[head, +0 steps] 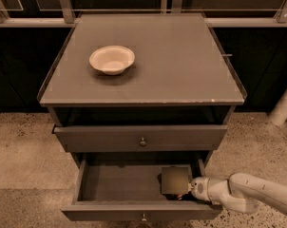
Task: Place orange can into middle drawer
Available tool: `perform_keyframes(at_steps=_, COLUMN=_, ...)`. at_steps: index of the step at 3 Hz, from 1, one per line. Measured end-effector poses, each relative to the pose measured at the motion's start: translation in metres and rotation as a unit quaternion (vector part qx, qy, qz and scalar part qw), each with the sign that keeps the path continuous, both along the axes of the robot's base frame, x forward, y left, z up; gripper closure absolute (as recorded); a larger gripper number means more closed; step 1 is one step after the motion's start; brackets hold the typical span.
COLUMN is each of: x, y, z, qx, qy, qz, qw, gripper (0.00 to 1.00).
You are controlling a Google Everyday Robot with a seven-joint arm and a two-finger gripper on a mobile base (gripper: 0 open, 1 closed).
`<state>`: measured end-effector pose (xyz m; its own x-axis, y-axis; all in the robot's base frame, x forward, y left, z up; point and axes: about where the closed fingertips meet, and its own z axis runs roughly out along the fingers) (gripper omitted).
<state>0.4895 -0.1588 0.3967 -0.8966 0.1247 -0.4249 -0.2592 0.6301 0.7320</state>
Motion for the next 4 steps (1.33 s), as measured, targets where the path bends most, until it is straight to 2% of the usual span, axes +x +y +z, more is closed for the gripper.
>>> perform_keyframes(at_steps=3, x=0.0, y=0.0001, z=0.0, qx=0.0, qy=0.0, qz=0.0, qw=1.0, gripper=0.1)
perform_keyframes(at_steps=4, x=0.0, y=0.0002, z=0.0, qx=0.0, qy=0.0, qz=0.0, qw=1.0, gripper=0.0)
